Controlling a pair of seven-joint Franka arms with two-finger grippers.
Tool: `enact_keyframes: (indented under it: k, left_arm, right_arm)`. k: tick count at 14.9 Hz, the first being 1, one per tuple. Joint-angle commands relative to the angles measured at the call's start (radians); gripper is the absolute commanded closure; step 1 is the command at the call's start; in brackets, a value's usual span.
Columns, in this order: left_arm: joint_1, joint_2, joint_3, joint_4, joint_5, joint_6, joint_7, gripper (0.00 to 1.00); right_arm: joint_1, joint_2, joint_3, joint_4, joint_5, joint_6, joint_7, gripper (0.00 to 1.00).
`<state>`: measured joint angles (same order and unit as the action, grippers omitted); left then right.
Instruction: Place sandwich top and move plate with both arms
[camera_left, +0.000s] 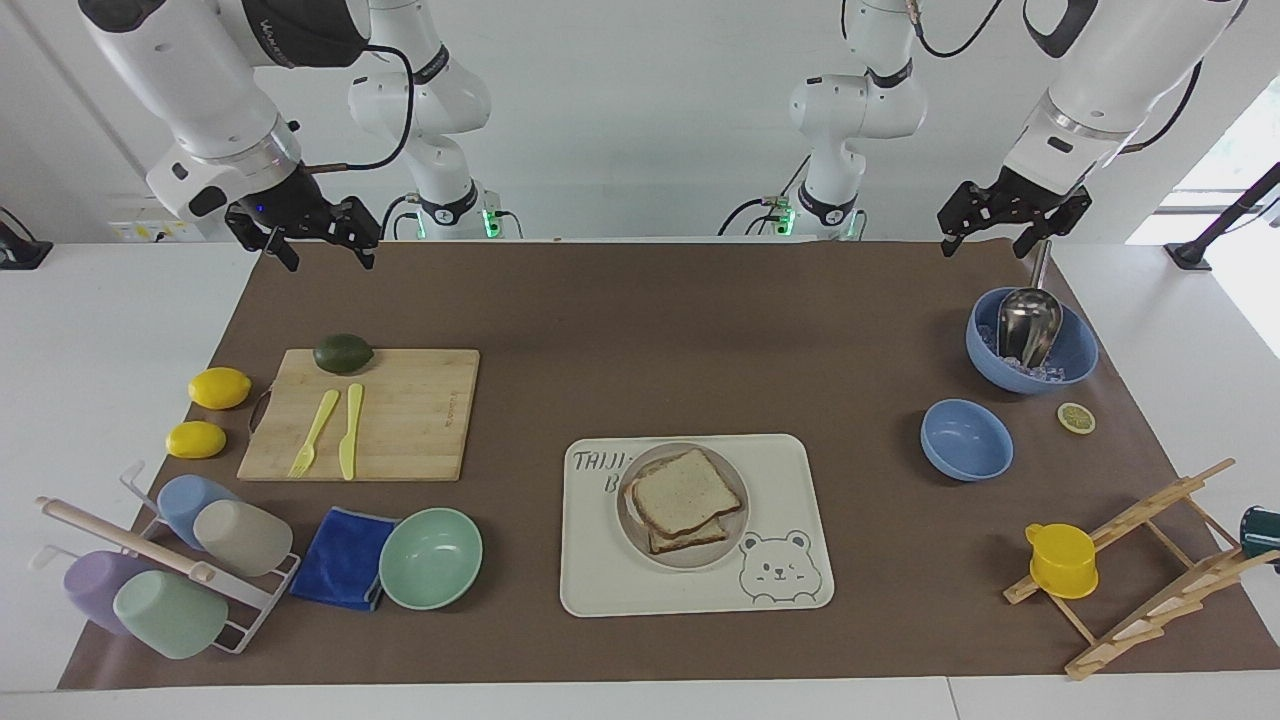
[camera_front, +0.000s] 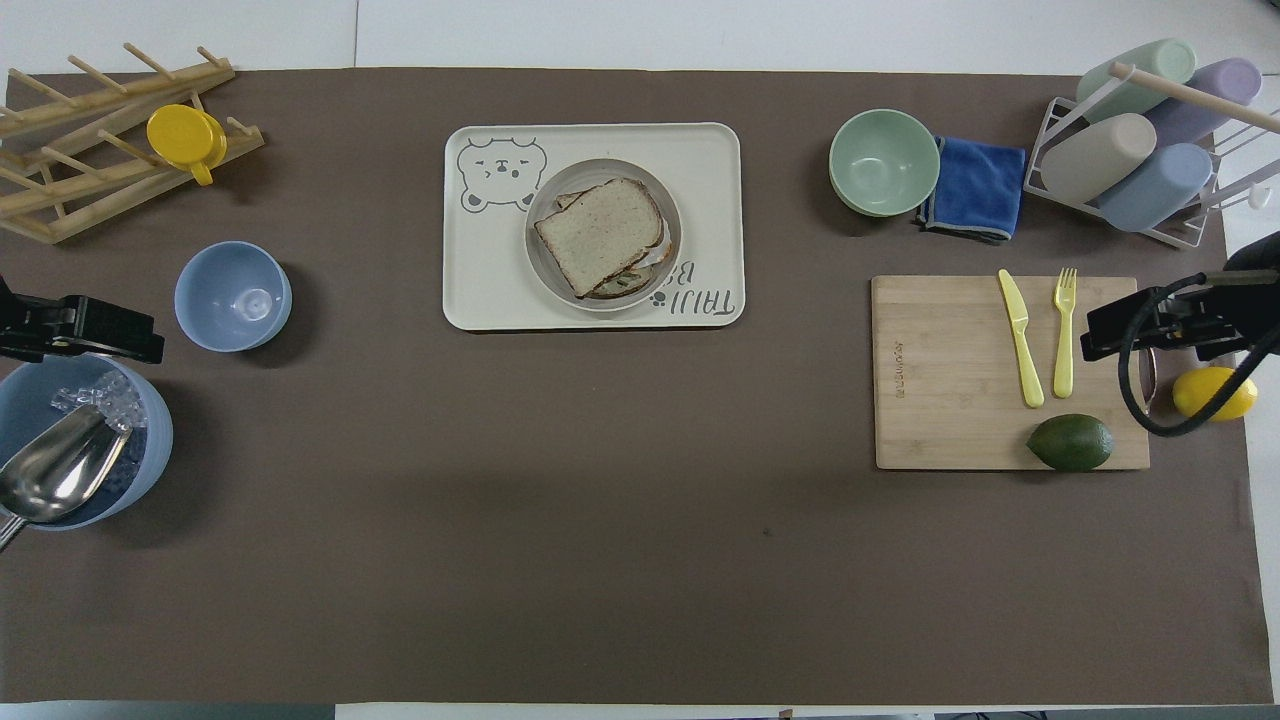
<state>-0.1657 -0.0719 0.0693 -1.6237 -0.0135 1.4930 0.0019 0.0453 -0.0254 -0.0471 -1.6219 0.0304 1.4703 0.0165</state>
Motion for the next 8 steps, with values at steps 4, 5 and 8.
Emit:
enact_keyframes:
  k: [4,5,8]
  left_arm:
    - [0.014,-0.005,-0.009,-0.002,0.017,0.009,0.010,0.00]
    - [0.015,-0.005,-0.009,-0.002,0.017,0.009,0.009,0.00]
    - [0.009,-0.005,-0.011,-0.002,0.017,0.010,0.009,0.00]
  right_arm:
    - [-0.015,-0.008,0.013,0.005,-0.006,-0.011,-0.026,0.00]
    - [-0.019,-0.008,0.013,0.002,-0.004,-0.005,-0.027,0.00]
    - [-0.021,-0.008,0.012,0.004,-0.004,-0.001,-0.027,0.00]
